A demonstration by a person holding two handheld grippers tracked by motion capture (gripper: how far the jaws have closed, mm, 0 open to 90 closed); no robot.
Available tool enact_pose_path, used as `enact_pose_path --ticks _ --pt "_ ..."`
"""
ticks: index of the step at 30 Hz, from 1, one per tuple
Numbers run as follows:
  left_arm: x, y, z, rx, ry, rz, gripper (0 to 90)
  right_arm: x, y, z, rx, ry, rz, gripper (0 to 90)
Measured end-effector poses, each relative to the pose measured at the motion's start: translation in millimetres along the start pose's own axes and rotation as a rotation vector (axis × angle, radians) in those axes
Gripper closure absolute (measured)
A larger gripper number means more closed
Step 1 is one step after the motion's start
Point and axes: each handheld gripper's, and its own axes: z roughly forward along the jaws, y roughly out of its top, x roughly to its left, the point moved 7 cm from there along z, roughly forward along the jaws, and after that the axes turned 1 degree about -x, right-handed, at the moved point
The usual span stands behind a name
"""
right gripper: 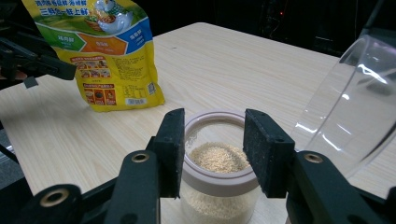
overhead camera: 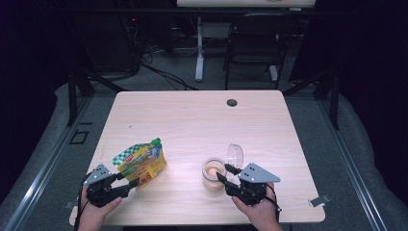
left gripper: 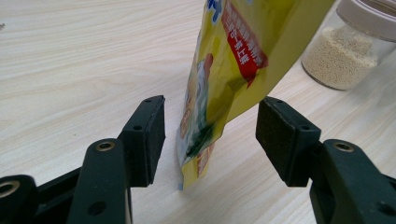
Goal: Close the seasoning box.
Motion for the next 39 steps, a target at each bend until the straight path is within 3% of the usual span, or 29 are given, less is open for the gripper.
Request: enact_pose_path --ticks 5,16,22,29,39 --pt "0.5 0.1 0.1 0.001 0.003 0.001 42.8 -1.1 3.0 -3.9 -0.003 0.002 0.002 61.3" --pt "-2.1 0.2 1.7 0.011 0.001 0.020 44.9 -4.4 14.9 -19.0 0.035 0.015 0.001 79.0" --pt "-0.6 -0.3 -0.7 0.021 -0.003 0.017 53.7 -10.3 20.2 -28.6 0.032 0.017 0.013 86.8" --pt "0.0 0.1 -1.4 0.019 0.022 0.020 58.1 -17.6 24.4 -37.4 0.025 0.019 0.031 89.9" --pt "-1.0 0.4 -1.2 0.010 0.010 0.015 55.5 -21.3 29.1 -46.1 0.040 0.021 0.043 90.0"
